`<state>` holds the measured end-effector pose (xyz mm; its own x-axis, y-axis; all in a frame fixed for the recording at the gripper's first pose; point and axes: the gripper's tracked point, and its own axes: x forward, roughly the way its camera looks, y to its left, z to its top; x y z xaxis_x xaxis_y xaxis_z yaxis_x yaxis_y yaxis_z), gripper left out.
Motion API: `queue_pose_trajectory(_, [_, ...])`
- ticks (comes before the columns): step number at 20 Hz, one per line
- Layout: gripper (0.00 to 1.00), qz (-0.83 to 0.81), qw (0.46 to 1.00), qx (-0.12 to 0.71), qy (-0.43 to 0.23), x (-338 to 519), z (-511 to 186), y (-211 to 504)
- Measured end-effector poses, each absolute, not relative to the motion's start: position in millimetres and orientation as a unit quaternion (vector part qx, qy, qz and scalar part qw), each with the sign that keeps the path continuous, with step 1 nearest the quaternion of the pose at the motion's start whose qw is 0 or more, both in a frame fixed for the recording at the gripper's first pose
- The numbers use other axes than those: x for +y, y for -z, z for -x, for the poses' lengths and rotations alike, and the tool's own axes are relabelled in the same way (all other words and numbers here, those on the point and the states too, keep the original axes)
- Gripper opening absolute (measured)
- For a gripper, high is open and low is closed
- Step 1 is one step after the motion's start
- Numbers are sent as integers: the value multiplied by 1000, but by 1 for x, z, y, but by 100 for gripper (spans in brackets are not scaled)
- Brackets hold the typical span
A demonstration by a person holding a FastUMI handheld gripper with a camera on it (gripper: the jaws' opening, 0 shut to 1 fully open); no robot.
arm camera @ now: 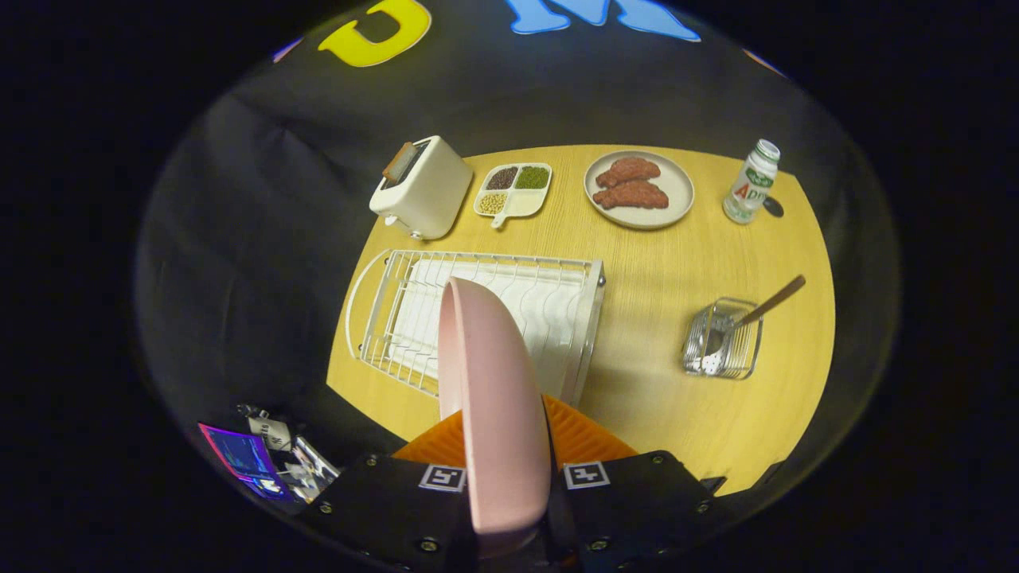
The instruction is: Take the plate from the dish rack, then take the spoon from the basket and place it into the plate.
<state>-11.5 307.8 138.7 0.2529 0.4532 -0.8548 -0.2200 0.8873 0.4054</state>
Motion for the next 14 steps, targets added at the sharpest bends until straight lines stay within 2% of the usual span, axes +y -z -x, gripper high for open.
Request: queue_pose_trajectory(14, [30,-259,727,590,-238,288,140,-48])
